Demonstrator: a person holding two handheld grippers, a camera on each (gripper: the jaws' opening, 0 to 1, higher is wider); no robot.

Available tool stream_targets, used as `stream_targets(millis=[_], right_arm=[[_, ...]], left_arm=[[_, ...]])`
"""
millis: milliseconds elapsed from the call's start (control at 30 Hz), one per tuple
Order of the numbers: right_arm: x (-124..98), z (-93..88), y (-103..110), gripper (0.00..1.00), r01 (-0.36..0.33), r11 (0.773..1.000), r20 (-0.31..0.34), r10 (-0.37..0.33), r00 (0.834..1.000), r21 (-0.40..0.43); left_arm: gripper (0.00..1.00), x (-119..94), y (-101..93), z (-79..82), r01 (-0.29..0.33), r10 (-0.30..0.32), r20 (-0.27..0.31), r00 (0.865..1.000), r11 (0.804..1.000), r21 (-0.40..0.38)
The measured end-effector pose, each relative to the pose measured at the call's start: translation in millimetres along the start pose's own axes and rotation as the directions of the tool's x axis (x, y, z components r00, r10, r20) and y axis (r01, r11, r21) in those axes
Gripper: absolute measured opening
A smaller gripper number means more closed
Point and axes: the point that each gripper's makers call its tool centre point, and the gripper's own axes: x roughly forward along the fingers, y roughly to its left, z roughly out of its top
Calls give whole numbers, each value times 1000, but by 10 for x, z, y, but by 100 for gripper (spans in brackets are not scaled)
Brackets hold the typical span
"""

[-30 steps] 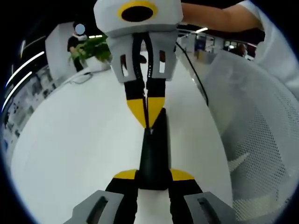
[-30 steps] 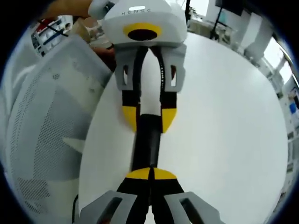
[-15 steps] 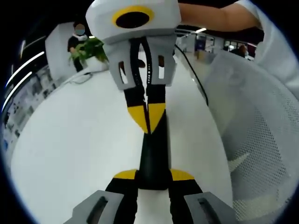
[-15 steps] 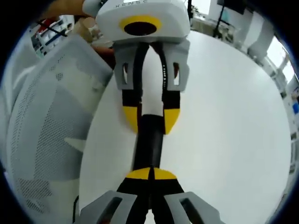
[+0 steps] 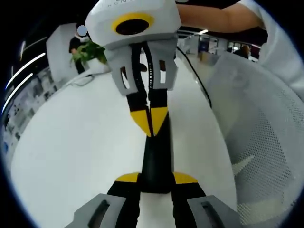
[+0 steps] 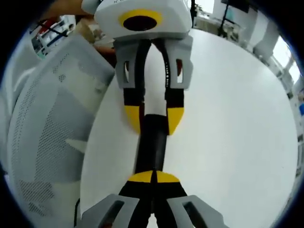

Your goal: Press the specified remote control buttons in sequence, fully releasing each button before pressing the next.

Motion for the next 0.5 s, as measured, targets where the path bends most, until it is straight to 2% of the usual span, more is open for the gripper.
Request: stream_targets(millis=[333,500], right_arm=[[17,-7,-9,0,-2,1000,-25,2,1000,-15],[15,-9,-11,0,-5,1000,-16,5,1000,-1]], left_arm=[[23,6,6,-3,3,-3,4,1000,1000,-8],[23,6,5,-3,3,-3,4,1000,1000,-8]])
